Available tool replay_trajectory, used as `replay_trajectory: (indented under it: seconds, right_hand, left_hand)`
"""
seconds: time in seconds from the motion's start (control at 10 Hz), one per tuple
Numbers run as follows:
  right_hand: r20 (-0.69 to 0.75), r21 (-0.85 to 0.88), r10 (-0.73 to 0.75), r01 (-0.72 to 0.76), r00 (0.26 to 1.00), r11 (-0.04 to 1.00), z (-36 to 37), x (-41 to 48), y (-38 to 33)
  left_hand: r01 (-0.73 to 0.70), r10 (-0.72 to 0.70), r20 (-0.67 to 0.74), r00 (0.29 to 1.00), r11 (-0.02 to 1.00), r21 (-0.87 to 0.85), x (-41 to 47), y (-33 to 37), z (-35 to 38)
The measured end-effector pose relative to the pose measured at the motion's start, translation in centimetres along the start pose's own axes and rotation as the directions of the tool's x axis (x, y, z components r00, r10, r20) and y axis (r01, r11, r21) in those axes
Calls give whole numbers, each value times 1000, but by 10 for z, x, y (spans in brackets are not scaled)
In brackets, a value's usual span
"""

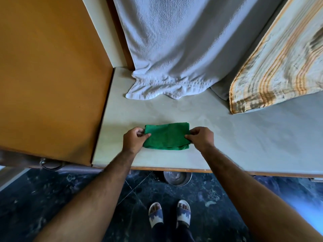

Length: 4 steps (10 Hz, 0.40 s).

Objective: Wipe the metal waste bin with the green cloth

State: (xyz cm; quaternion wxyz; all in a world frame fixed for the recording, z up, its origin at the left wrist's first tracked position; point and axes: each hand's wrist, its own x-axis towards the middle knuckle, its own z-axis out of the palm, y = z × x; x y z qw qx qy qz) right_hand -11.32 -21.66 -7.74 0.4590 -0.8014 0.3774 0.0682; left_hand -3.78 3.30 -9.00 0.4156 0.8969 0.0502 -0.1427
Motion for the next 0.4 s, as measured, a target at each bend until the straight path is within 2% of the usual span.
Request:
replay_trajectory:
  seconds: [0.1,0.2,0.3,0.4]
  right_hand:
    - [-4,-78,-47,47,999,996,4,5,5]
    - [-21,-135,-59,56,998,989,6,10,10]
    - [-33,-293,-109,95,994,951,3,8,3]
    - [-4,-487,-350,304,937,819,-10,2,-21]
  left_hand:
    - [-21,22,-15,1000,997,76,3,0,5]
    - [-48,54,-15,998,960,276,8,2,5]
    - [-90,105,5,994,830,551,6,14,-3]
    - [-249,283,54,958,721,647,12,33,-16]
